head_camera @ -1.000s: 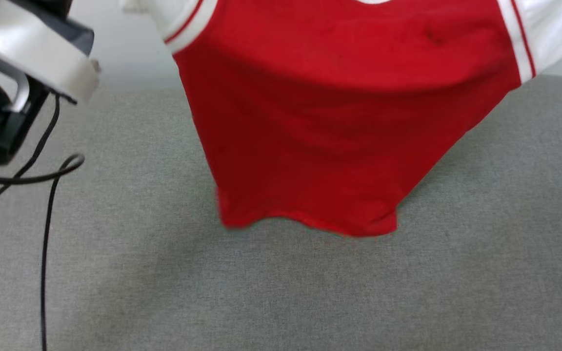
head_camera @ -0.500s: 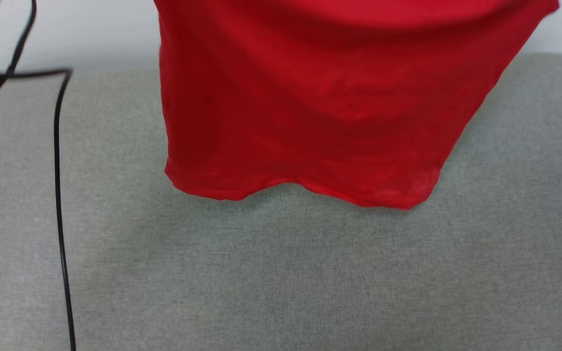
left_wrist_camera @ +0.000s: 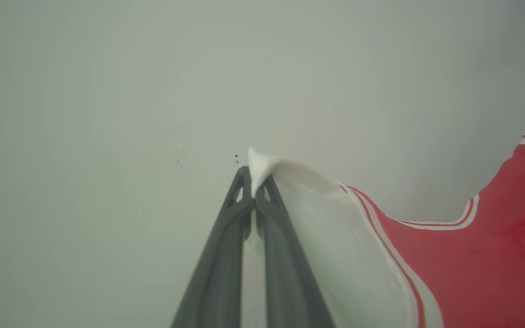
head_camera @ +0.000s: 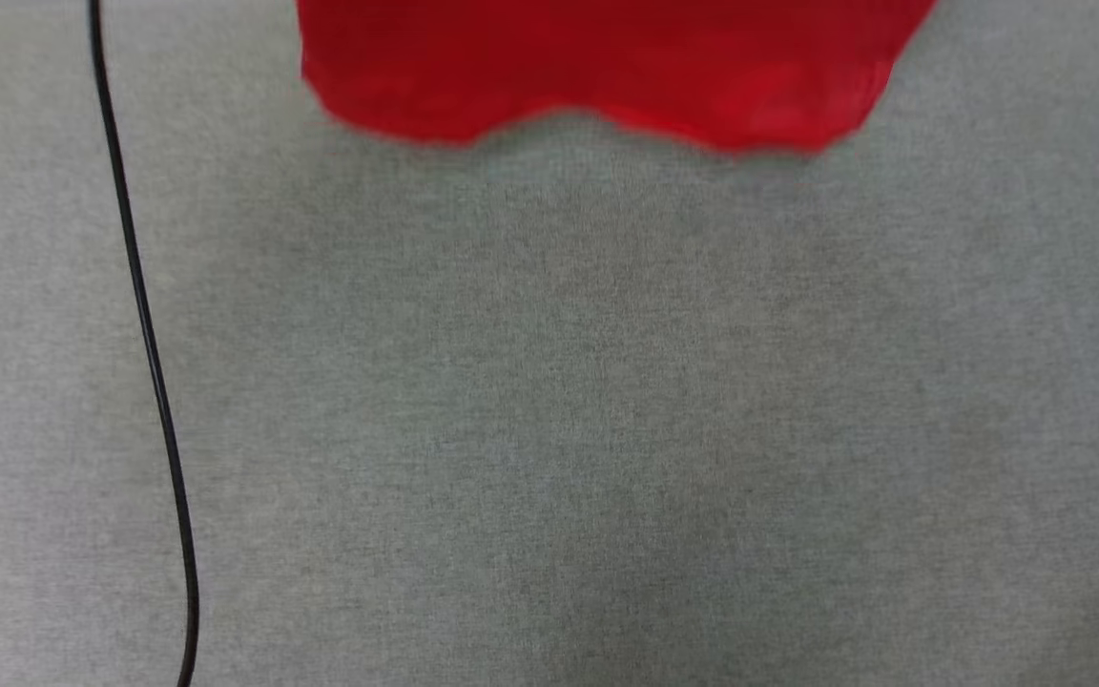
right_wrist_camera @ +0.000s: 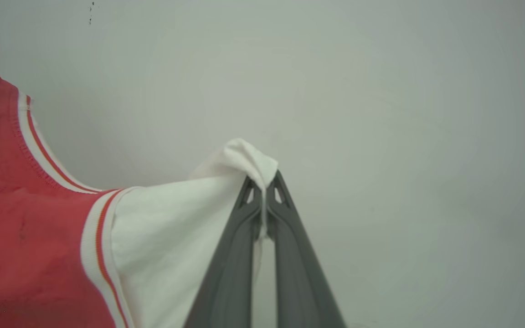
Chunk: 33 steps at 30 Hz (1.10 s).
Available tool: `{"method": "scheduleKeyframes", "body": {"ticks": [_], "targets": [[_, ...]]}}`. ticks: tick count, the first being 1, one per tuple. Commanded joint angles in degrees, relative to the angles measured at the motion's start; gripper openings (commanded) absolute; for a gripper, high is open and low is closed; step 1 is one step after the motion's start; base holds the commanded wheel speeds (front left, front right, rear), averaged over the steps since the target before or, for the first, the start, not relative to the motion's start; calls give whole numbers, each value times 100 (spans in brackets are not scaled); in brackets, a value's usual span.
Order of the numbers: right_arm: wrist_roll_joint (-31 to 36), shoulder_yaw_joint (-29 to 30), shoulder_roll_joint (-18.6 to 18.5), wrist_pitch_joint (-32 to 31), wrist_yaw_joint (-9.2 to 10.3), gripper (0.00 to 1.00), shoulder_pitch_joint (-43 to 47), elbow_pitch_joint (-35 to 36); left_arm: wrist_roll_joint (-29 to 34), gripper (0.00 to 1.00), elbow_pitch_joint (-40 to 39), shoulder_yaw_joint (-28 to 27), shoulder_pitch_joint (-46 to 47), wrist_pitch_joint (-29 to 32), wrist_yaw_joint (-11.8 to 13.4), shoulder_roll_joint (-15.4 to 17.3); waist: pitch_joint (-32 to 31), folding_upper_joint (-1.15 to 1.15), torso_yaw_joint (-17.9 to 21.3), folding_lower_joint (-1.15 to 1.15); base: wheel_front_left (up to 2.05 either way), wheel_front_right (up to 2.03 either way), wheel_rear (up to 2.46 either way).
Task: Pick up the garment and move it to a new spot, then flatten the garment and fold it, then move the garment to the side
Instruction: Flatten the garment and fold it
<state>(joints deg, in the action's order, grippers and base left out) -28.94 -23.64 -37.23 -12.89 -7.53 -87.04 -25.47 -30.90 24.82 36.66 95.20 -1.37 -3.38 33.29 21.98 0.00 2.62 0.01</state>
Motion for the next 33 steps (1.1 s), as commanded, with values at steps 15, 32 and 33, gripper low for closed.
{"method": "scheduleKeyframes", "body": {"ticks": [15,32,33], "targets": [[91,-718,485,1086,8,0,-1464,-1684,35,0,1612,59,849,-649,-240,-351,927,0,69,-1,0,0,0],[-1205,-2392,506,2263,8,0,1139,-1499,-719,0,967,-17,-2583,-1346,104,-98,43,0,84,-1,0,0,0],[-1270,-2472,493,2275,8,0,1364,-1452,-773,0,818,-32,-2889,-1346,175,-51,-34,0,78,-1,0,0,0]]}}
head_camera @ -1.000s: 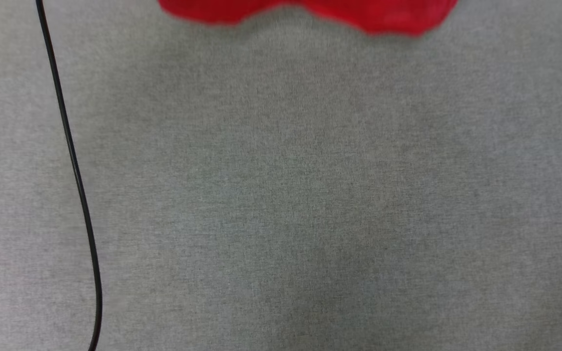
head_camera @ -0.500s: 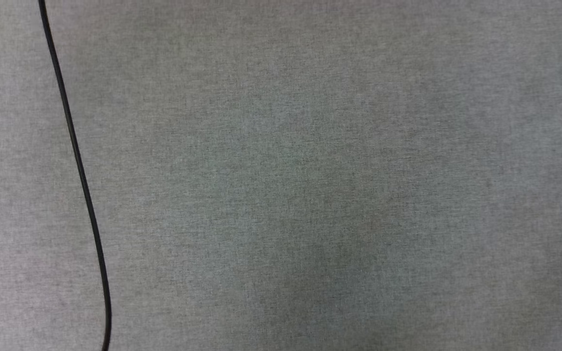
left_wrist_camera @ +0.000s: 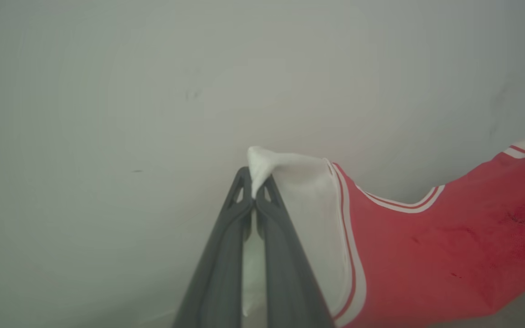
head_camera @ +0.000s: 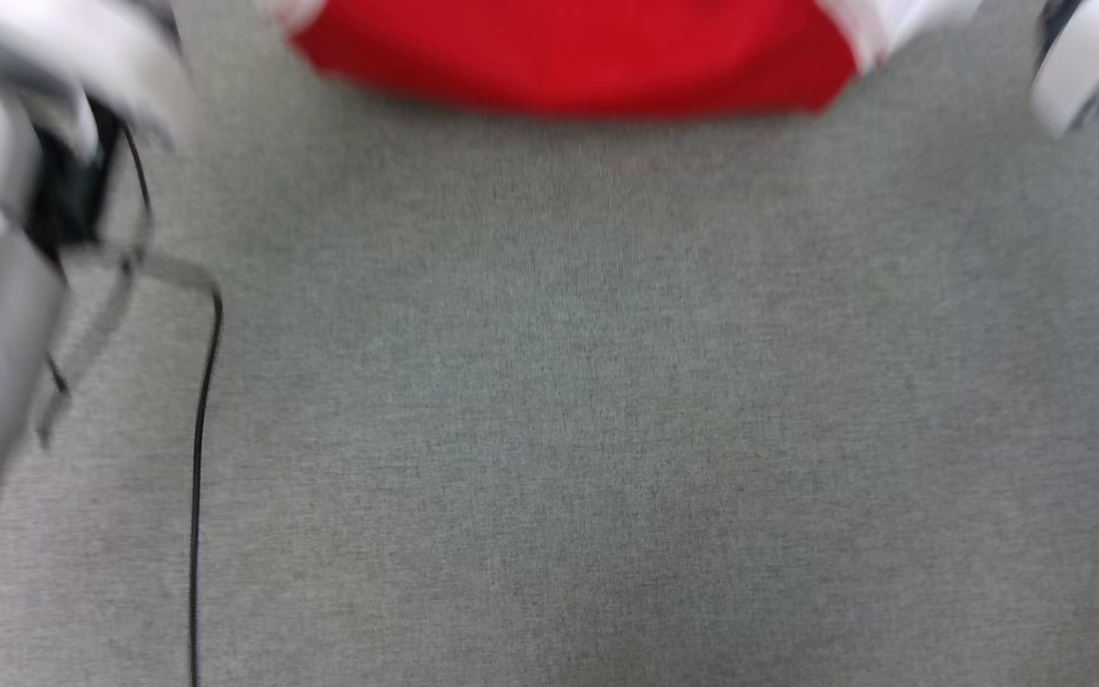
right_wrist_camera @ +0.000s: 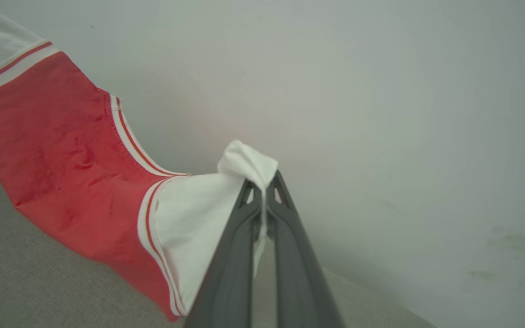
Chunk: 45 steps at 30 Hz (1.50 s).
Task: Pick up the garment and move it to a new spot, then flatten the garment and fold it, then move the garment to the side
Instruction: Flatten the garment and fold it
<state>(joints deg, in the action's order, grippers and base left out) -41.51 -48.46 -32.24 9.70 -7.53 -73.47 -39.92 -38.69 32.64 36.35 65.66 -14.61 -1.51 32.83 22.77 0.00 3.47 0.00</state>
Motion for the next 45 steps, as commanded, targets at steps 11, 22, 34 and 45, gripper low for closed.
{"method": "scheduleKeyframes", "body": {"ticks": [11,22,34,45], "targets": [[-402,-422,-231,200,8,0,2266,456,-680,0,-1323,-97,-3043,-50,741,298,-890,0,-67,0,0,0,0],[-640,-103,-529,305,8,0,4251,624,-1190,0,-1738,-211,-5128,-64,1057,538,-1520,0,-79,0,0,0,0],[-693,1135,-723,440,9,0,6485,814,-1260,0,-1974,-703,-6876,-65,1416,372,-2052,0,-157,0,0,0,0],[-438,2109,-694,-89,10,0,7908,1415,-1077,0,-2099,-855,-7527,-66,1439,73,-2187,0,-274,0,0,0,0]]}}
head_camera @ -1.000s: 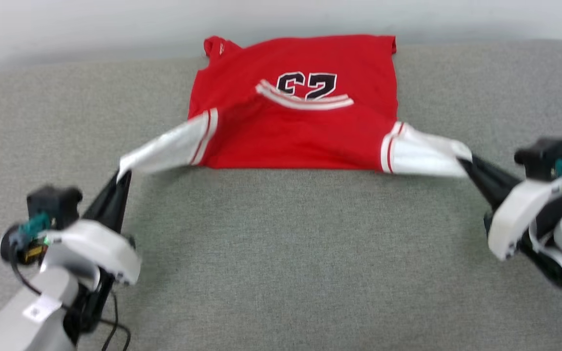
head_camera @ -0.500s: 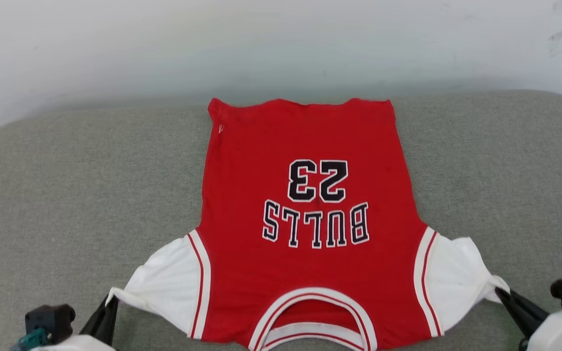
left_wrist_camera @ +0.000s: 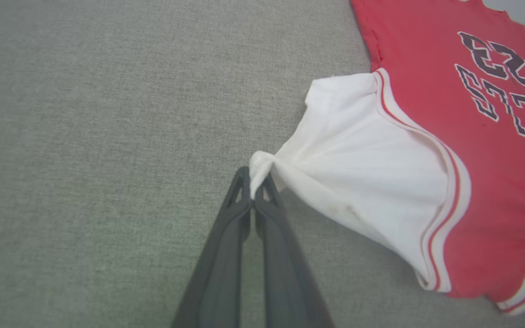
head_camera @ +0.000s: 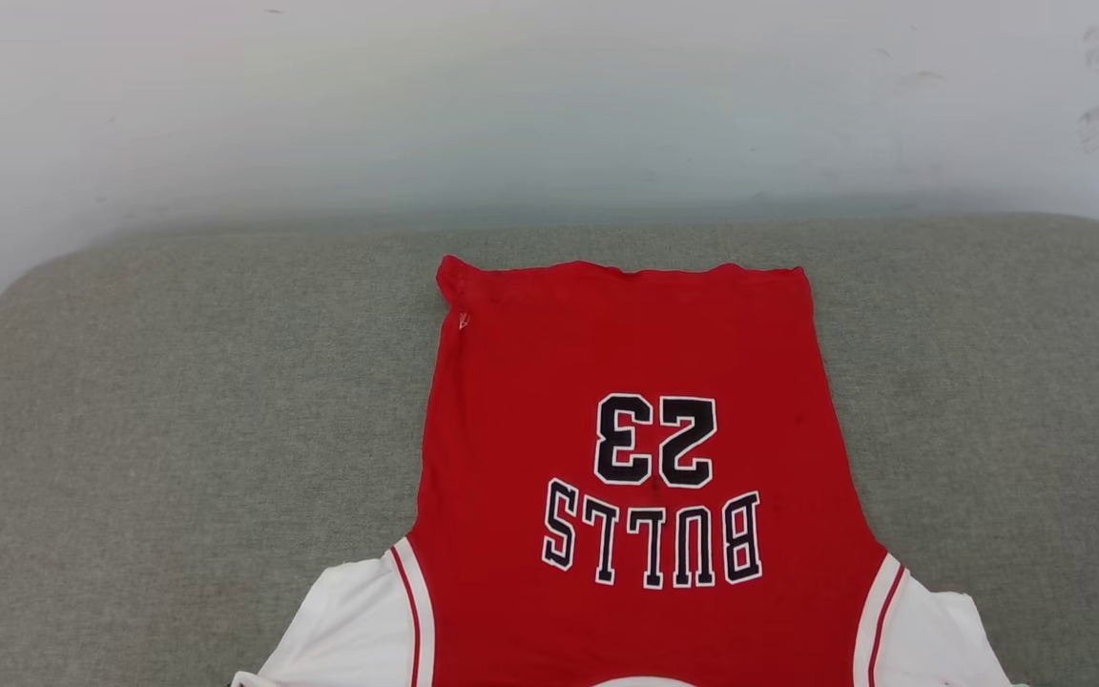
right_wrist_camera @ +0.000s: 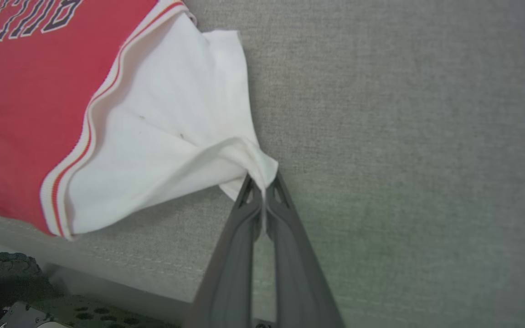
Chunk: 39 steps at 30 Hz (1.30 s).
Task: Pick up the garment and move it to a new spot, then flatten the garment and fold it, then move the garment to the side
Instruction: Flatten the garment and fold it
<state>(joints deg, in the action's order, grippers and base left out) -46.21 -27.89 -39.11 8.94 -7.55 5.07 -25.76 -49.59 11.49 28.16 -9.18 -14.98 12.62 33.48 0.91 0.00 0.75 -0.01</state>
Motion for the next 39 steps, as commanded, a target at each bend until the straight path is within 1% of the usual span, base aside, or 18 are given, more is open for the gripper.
{"method": "scheduleKeyframes", "body": {"ticks": [1,2,3,4,5,8,10,15,16,17,18,20,24,25,26,32,36,39], "targets": [[71,169,21,-51,12,0,106,49,34,0,17,-33,-34,-29,20,-14,-5,0,-8,1,0,0,0],[121,295,53,-85,12,0,134,95,51,0,13,-33,-14,-29,16,-25,-8,0,-13,1,0,0,0],[160,435,94,-116,12,24,169,142,68,0,5,-35,8,-29,11,-34,-12,0,-17,1,0,0,0],[216,566,124,-150,12,73,202,182,97,0,-5,-33,33,-29,6,-40,-15,0,-24,1,0,0,0],[310,728,141,-144,12,100,209,235,114,0,-18,-34,56,-29,5,-47,-15,0,-30,1,0,0,0],[541,1170,224,-220,10,100,207,468,188,0,-83,-21,110,-28,12,-81,19,0,-53,1,0,0,0],[714,1512,191,-286,10,100,157,673,252,0,-157,-16,152,-28,28,-125,65,0,-76,1,0,0,0],[1102,2453,131,-472,9,100,-159,1449,441,0,-388,-30,276,-28,67,-228,266,0,-203,1,0,0,0],[1102,2453,131,-472,9,100,-159,1449,441,0,-388,-30,276,-28,67,-228,266,0,-203,1,0,0,0],[1221,2798,102,-604,10,100,-407,1789,542,0,-495,-46,354,-23,90,-261,400,0,-272,1,0,0,0],[1254,2927,106,-688,9,100,-560,1935,590,0,-539,-46,396,-23,93,-270,479,0,-311,1,0,0,0],[1337,3132,75,-1113,9,100,-1170,2336,743,0,-730,-52,576,-23,99,-308,797,0,-458,1,0,0,0],[1291,3096,-83,-1974,9,100,-2210,2568,957,0,-963,-44,875,-23,76,-396,1281,0,-696,1,0,0,0],[1291,3096,-83,-1974,9,100,-2210,2568,957,0,-963,-44,875,-23,76,-396,1281,0,-696,1,0,0,0],[1271,3012,-129,-2240,9,100,-2481,2574,1010,0,-1020,-41,951,-23,70,-427,1405,0,-761,1,0,0,0],[1165,2431,-340,-4177,10,100,-4038,2151,1317,0,-1261,-20,1334,-23,39,-641,2081,0,-1077,1,0,0,0],[1047,2078,-324,-5574,9,100,-4933,1607,1479,0,-1326,3,1587,-23,-49,-817,2490,0,-1295,1,0,0,0],[1059,1911,-271,-6406,9,100,-5456,1256,1594,0,-1322,13,1769,-23,-126,-916,2756,0,-1442,1,0,0,0]]}}
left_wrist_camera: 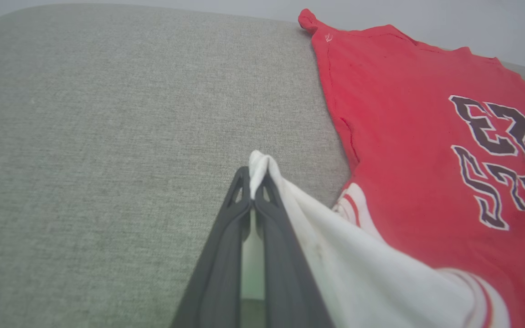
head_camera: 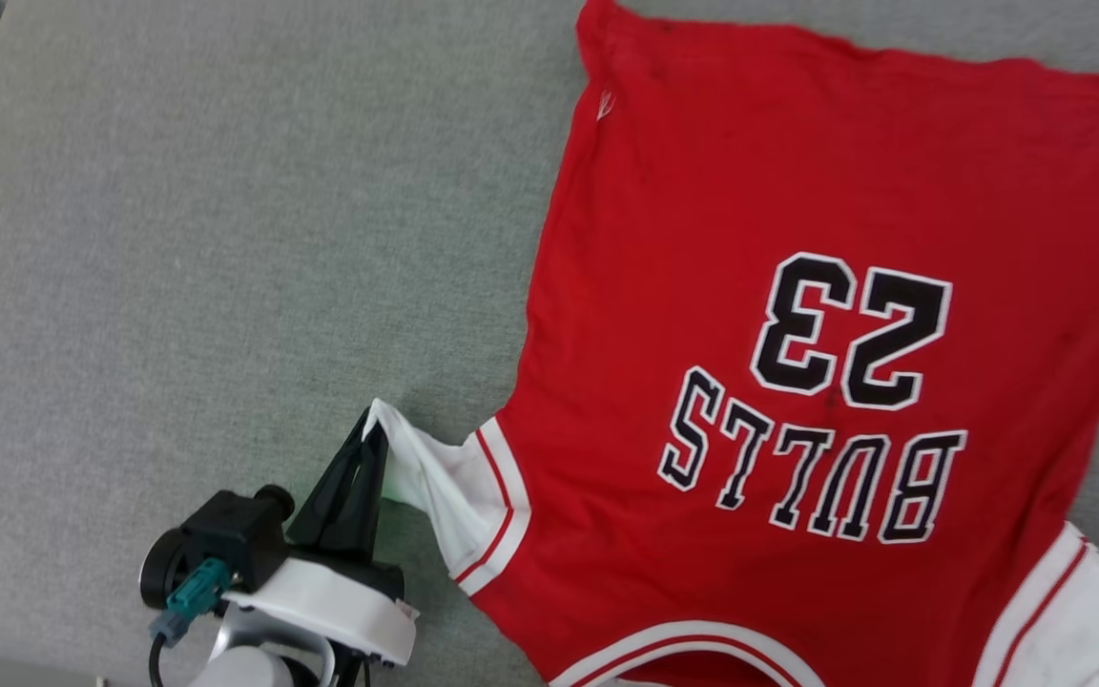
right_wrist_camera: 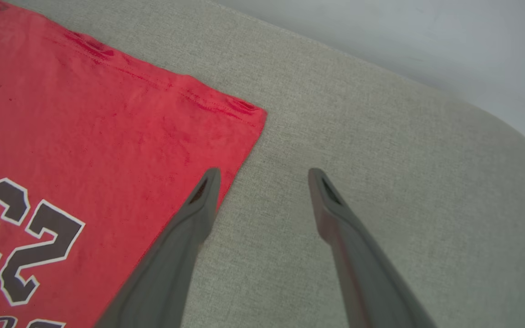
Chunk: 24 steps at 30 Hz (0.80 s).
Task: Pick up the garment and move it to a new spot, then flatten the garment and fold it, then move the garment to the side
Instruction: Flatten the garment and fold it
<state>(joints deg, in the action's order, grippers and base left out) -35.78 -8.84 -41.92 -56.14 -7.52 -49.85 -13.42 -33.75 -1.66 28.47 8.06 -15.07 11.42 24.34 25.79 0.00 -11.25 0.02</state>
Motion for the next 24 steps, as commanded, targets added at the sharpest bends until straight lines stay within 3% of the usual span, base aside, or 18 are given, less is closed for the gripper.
{"method": "scheduleKeyframes", "body": {"ticks": [1,9,17,18,19,21,24], "targets": [[49,-19,34,-95,5,100,-113,-72,49,0,-15,-12,107,-14,-30,-42,352,0,-293,-2,0,0,0],[497,-161,245,-534,5,100,-896,-774,284,0,-36,-69,357,-15,-170,-314,863,0,-562,-2,0,0,0],[607,-415,331,-575,5,100,-466,-1497,445,0,88,-167,420,-13,-322,-535,1042,0,-631,-2,0,0,0],[582,-424,319,-565,5,81,-425,-1539,446,0,103,-183,420,-13,-333,-558,1044,0,-628,-2,0,0,0],[580,-431,297,-503,5,36,-413,-1554,462,0,126,-202,418,-13,-355,-577,1041,0,-624,-2,0,0,0],[569,-456,259,-405,7,0,-440,-1571,489,0,185,-232,408,-12,-382,-601,1005,0,-608,-2,0,0,0],[515,-478,233,-193,6,0,-591,-1488,507,0,255,-305,364,-11,-415,-629,890,0,-563,-2,0,0,0]]}}
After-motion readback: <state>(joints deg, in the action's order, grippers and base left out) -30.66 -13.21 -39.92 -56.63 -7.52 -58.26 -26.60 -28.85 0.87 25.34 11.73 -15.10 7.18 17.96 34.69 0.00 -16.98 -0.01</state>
